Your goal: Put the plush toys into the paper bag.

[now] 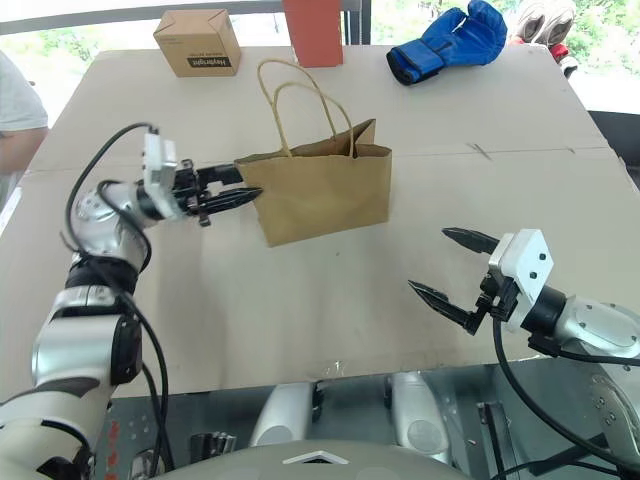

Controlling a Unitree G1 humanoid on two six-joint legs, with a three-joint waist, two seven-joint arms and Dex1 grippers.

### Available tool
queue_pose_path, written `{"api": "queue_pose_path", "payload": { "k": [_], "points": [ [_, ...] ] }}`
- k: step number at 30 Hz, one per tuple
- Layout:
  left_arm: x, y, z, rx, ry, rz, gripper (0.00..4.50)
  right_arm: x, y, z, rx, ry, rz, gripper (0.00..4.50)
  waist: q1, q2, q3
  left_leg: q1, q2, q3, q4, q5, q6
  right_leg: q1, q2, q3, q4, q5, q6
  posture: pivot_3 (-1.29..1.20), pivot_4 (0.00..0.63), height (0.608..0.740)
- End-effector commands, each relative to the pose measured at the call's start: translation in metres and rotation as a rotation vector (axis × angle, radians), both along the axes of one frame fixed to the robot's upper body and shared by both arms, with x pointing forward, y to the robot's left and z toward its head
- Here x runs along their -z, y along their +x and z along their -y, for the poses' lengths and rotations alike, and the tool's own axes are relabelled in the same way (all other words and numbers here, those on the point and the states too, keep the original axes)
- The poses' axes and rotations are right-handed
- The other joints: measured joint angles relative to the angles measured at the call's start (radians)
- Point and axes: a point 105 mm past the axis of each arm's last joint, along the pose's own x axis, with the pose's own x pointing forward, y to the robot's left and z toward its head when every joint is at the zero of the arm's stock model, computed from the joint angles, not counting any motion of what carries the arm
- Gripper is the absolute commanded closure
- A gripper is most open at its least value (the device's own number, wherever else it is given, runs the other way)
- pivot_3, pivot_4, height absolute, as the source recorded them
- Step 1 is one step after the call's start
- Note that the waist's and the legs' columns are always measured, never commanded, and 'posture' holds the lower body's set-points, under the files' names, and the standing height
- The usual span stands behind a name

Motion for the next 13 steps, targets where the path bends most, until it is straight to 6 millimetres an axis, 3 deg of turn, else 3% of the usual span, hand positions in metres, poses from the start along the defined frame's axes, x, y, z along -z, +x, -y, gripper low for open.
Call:
{"api": "queue_pose_path", "payload": {
  "k": [1,4,7,10,13],
  "points": [
    [-0.013,-0.023,-0.009,-0.079,-0.045,-0.017,2.24,-0.009,0.001,0.012,0.014,-0.003,0.042,0.00,0.002,0.000,0.000,0.000,0.000,0.000,0.000,0.000,0.000,0.000,0.000,0.000,0.000,0.000,0.000,0.00,0.150,0.740],
    [0.012,-0.063,-0.014,-0.223,-0.070,-0.154,2.24,-0.003,0.013,0.043,0.119,-0.052,0.034,0.00,-0.002,0.001,-0.001,0.002,0.001,0.002,0.000,0.000,0.000,0.001,-0.002,0.001,0.000,0.000,-0.001,0.00,0.150,0.740],
    [0.030,-0.100,-0.004,-0.288,-0.080,-0.275,2.24,0.003,0.014,0.069,0.193,-0.093,0.015,0.00,0.004,-0.001,0.000,0.010,-0.001,0.005,-0.003,0.000,0.000,0.007,-0.006,0.002,-0.002,-0.002,-0.003,0.00,0.150,0.740],
    [0.044,-0.123,-0.001,-0.333,-0.045,-0.334,2.24,0.012,0.010,0.082,0.210,-0.132,-0.024,0.00,0.019,0.001,-0.001,0.016,0.001,0.007,-0.004,-0.001,-0.001,0.012,-0.007,0.000,-0.002,-0.005,-0.001,0.00,0.150,0.740],
    [0.048,-0.129,-0.004,-0.370,-0.016,-0.338,2.24,0.020,0.009,0.087,0.218,-0.166,-0.045,0.00,0.020,0.002,-0.001,0.016,0.000,0.011,-0.004,-0.003,-0.005,0.011,-0.012,-0.002,-0.003,-0.006,0.000,0.00,0.150,0.740]
  ]
}}
